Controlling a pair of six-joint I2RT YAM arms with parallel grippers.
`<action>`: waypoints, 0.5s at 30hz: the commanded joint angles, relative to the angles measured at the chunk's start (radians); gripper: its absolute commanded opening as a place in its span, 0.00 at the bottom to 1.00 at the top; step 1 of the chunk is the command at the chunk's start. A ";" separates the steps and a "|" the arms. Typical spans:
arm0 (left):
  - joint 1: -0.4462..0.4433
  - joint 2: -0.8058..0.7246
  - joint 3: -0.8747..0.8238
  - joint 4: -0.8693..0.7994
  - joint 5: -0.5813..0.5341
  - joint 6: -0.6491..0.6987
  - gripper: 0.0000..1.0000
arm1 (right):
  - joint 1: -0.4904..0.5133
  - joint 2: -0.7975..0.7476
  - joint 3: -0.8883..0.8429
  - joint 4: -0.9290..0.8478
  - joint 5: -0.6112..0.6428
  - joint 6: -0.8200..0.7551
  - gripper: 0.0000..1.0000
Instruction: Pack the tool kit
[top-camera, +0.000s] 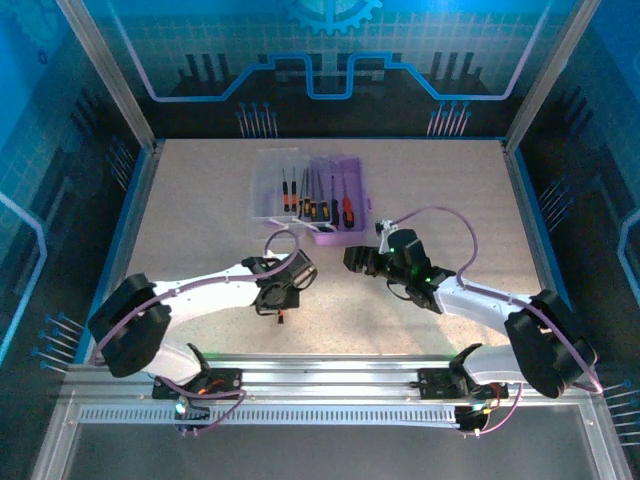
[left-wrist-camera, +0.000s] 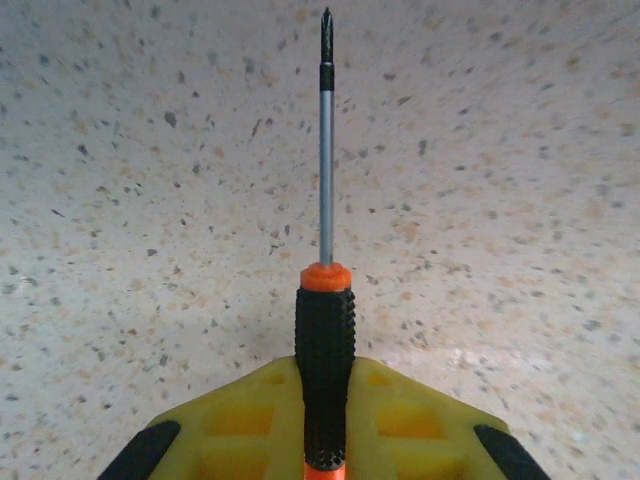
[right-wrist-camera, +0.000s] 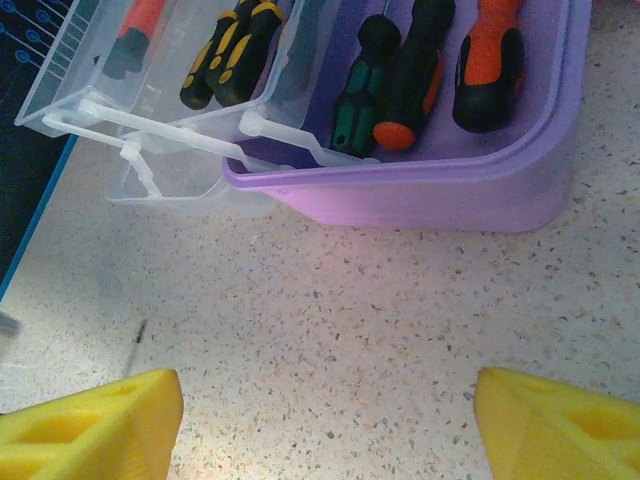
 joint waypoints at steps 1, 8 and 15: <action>0.006 -0.060 0.063 -0.092 -0.038 0.041 0.13 | -0.014 0.011 0.008 0.010 -0.004 0.007 0.78; 0.031 -0.100 0.210 -0.158 -0.054 0.120 0.13 | -0.016 0.024 0.011 0.016 -0.009 0.010 0.78; 0.164 -0.025 0.447 -0.184 -0.018 0.287 0.12 | -0.019 0.024 0.011 0.011 -0.001 0.005 0.78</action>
